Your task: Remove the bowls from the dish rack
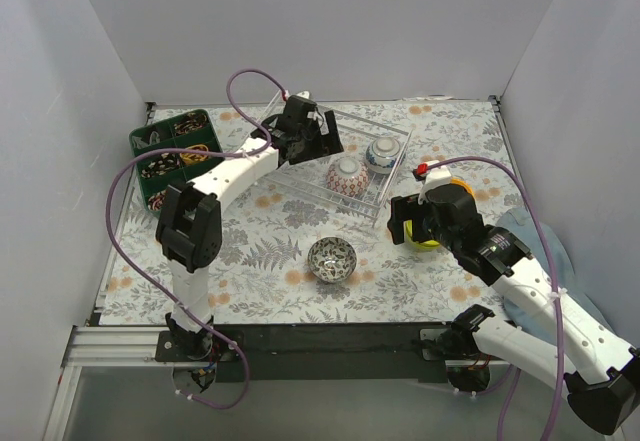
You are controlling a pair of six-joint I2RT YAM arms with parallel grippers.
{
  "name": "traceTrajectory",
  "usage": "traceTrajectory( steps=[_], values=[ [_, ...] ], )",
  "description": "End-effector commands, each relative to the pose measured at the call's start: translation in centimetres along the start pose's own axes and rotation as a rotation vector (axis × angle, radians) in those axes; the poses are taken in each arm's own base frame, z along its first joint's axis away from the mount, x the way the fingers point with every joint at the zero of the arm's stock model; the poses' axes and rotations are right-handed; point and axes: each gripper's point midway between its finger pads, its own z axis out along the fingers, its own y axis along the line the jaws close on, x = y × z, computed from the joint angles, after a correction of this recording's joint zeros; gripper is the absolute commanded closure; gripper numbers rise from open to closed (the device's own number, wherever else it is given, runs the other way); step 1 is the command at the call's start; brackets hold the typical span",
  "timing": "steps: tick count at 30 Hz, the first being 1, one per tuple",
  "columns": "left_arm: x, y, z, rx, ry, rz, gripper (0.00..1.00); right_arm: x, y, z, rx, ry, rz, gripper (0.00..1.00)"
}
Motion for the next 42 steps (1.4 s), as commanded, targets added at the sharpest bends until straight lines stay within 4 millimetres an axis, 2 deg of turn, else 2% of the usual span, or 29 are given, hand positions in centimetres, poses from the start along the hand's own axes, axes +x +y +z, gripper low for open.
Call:
traceTrajectory(
  steps=[1, 10, 15, 20, 36, 42],
  values=[
    [1.6, 0.2, 0.0, 0.045, 0.092, -0.080, 0.02, -0.6, 0.2, 0.1, -0.013, -0.021, -0.003, 0.04],
    [3.4, 0.1, 2.0, 0.077, 0.171, -0.093, 0.03, -0.1, 0.3, 0.1, -0.019, -0.009, 0.000, 0.04],
    [5.3, 0.0, 2.7, 0.080, 0.226, -0.098, 0.03, -0.1, 0.3, 0.2, -0.022, -0.006, 0.001, 0.05],
    [7.4, -1.4, 2.8, 0.100, 0.270, -0.063, 0.03, 0.1, 0.5, 0.3, -0.029, 0.002, -0.003, 0.05],
    [10.0, -2.3, 4.0, 0.098, 0.321, -0.099, 0.02, 0.7, 0.9, 0.6, -0.048, 0.020, 0.008, 0.05],
    [9.9, -3.3, 3.6, 0.119, 0.326, -0.135, 0.02, 0.8, 0.8, 0.6, -0.047, 0.021, 0.008, 0.05]
  ],
)
